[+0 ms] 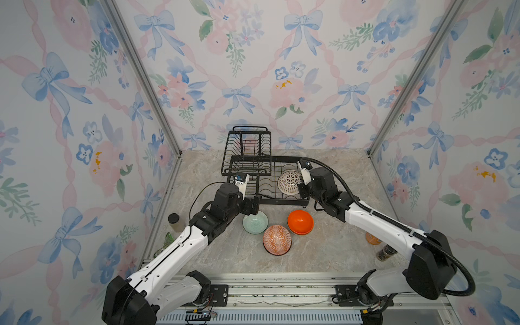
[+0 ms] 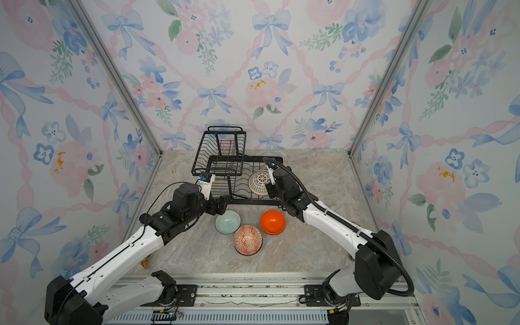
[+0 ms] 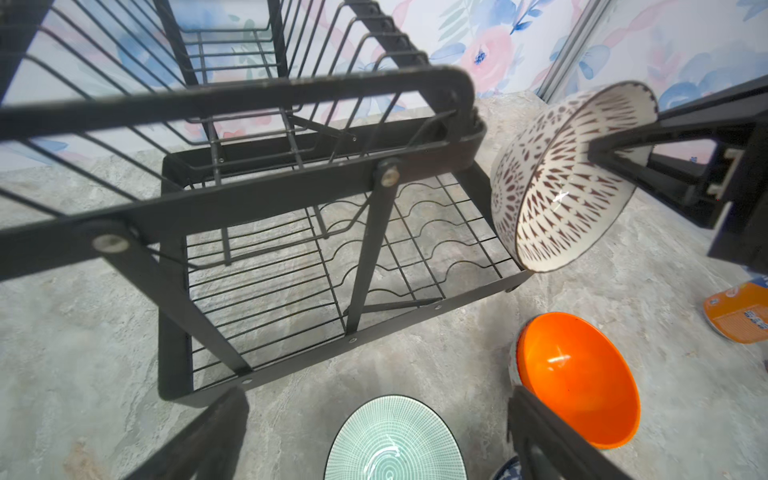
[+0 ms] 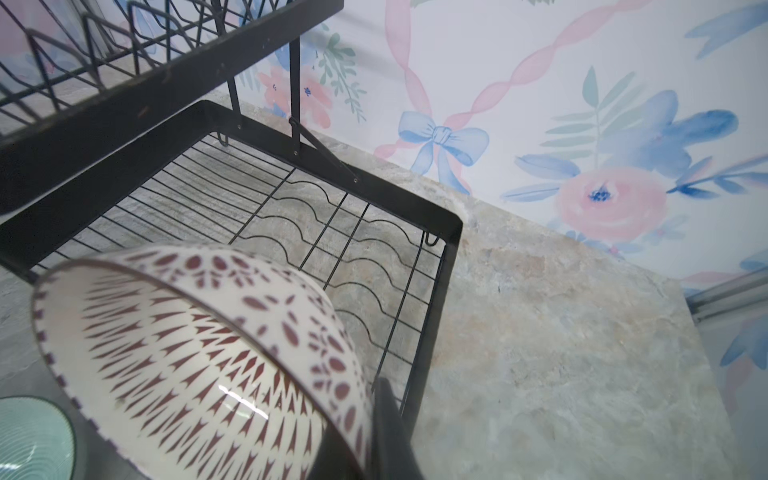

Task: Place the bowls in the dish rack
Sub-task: 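Carry the white bowl with the right gripper into the upper rack tier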

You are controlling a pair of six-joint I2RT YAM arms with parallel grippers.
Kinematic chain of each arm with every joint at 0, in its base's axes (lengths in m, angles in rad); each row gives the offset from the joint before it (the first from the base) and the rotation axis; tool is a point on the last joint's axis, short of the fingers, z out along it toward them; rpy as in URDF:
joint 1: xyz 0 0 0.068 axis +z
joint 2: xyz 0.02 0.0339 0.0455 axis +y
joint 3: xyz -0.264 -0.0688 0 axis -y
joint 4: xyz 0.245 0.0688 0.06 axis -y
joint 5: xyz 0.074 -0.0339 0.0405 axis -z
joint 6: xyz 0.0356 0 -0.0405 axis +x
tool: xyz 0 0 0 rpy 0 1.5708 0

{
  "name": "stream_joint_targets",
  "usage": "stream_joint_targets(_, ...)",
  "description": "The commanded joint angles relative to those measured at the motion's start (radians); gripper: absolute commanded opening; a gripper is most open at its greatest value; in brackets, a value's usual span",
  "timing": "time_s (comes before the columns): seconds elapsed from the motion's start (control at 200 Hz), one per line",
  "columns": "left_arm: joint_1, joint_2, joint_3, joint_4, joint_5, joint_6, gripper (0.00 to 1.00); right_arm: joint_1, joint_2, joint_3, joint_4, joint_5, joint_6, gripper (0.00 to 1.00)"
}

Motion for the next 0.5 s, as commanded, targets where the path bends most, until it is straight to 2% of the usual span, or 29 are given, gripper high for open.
stream_joint_targets(0.0,0.014,-0.013,-0.03,0.0,-0.009,-0.028,0.98,-0.052,0.09,0.029,0.3,-0.055,-0.109,0.0)
stream_joint_targets(0.22,0.04,-0.029,-0.055,0.002,0.004,-0.012,0.98,-0.141,0.302,0.04,0.698,-0.307,-0.18,0.0)
stream_joint_targets(0.49,0.069,-0.03,-0.066,0.002,0.018,0.006,0.98,-0.185,0.528,0.269,0.667,-0.44,-0.236,0.0)
